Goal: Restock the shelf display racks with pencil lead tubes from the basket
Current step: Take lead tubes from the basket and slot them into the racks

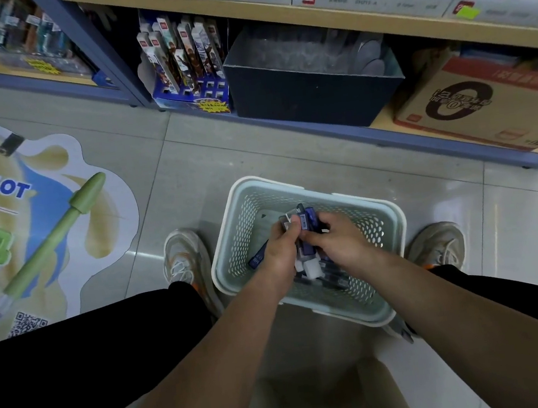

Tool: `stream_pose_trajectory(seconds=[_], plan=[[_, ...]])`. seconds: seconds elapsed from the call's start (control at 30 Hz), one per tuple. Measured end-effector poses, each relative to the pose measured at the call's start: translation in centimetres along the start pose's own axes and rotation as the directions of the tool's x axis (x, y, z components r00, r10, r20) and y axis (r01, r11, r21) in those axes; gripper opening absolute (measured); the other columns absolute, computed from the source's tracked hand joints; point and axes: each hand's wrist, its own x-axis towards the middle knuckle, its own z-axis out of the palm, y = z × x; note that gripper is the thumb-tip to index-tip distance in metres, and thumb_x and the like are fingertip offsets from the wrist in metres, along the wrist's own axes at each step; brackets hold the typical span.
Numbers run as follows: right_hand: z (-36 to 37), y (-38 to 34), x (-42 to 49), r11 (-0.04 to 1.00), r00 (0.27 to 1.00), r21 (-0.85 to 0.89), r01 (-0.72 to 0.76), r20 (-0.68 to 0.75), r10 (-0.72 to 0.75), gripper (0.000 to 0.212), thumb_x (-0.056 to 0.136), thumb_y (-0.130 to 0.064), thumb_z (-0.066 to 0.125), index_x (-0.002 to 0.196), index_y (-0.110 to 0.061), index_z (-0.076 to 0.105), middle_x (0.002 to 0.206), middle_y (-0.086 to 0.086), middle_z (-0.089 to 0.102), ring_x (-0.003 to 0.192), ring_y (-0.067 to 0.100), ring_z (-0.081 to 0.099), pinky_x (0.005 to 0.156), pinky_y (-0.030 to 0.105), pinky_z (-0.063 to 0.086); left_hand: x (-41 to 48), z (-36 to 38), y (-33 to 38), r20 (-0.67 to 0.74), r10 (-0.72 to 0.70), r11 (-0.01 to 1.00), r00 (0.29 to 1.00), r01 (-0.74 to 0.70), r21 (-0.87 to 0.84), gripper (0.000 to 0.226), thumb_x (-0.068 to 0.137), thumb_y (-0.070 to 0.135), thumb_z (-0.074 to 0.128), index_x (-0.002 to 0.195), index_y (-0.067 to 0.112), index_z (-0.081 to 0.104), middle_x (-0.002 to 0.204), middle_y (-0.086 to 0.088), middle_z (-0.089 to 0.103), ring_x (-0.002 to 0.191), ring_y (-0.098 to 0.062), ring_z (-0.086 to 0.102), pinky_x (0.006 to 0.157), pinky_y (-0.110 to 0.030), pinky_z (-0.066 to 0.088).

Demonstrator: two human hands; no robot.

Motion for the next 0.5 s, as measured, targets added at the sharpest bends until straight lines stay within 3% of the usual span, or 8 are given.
stream_pose_trajectory(seconds=[0.1, 0.17, 0.27, 0.37, 0.5], plan=[[0.0, -0.1, -0.2, 1.0, 1.0, -0.023, 0.017, 0.0, -0.017, 0.016, 0.089, -0.02, 0.073, 0.105, -0.021, 0.074, 0.089, -0.003, 0.076, 0.079, 0.013, 0.073, 0.068, 0.027, 0.057, 0.1, -0.4, 0.2, 0.052, 0.026, 0.999, 0.998, -0.028, 0.029, 0.033, 0.103, 0.022, 0.053, 0.13, 0.003, 0.055, 0.119, -0.017, 0.069, 0.1, -0.024, 0.072, 0.076, -0.031, 0.06], [0.0, -0.1, -0.3, 0.997, 0.999, -0.063, 0.036, 0.006, -0.035, 0.012, 0.091, -0.021, 0.072, 0.102, -0.02, 0.075, 0.087, -0.003, 0.077, 0.079, 0.013, 0.074, 0.075, 0.03, 0.059, 0.1, -0.5, 0.3, 0.065, 0.026, 0.999, 0.998, -0.029, 0.034, 0.032, 0.103, 0.02, 0.055, 0.129, 0.003, 0.055, 0.122, -0.019, 0.068, 0.108, -0.029, 0.069, 0.086, -0.037, 0.059], [0.0, -0.3, -0.2, 0.982, 0.997, -0.173, 0.082, 0.0, -0.083, 0.007, 0.091, -0.022, 0.071, 0.097, -0.023, 0.075, 0.081, -0.007, 0.075, 0.073, 0.008, 0.072, 0.071, 0.025, 0.056, 0.2, -0.6, 0.2, 0.078, 0.015, 1.0, 0.997, -0.017, 0.026, 0.024, 0.103, 0.015, 0.054, 0.123, 0.004, 0.059, 0.121, -0.022, 0.068, 0.107, -0.033, 0.068, 0.092, -0.046, 0.057], [0.0, -0.1, 0.0, 0.959, 0.994, -0.261, 0.105, -0.002, -0.109, 0.006, 0.09, -0.021, 0.07, 0.094, -0.02, 0.075, 0.082, -0.003, 0.075, 0.074, 0.012, 0.072, 0.071, 0.032, 0.058, 0.4, -0.8, 0.0, 0.074, -0.007, 1.0, 0.997, 0.005, 0.022, 0.029, 0.102, 0.013, 0.055, 0.125, -0.003, 0.057, 0.12, -0.027, 0.066, 0.108, -0.037, 0.067, 0.097, -0.051, 0.054], [-0.1, -0.3, 0.0, 0.964, 0.994, -0.246, 0.106, 0.062, -0.093, 0.011, 0.096, -0.016, 0.062, 0.095, -0.018, 0.073, 0.087, -0.001, 0.075, 0.08, 0.015, 0.071, 0.078, 0.034, 0.054, 0.8, -1.2, 0.1, 0.031, -0.017, 1.0, 0.999, 0.016, 0.016, 0.035, 0.101, 0.018, 0.057, 0.129, -0.002, 0.052, 0.122, -0.028, 0.065, 0.11, -0.041, 0.066, 0.098, -0.061, 0.051]])
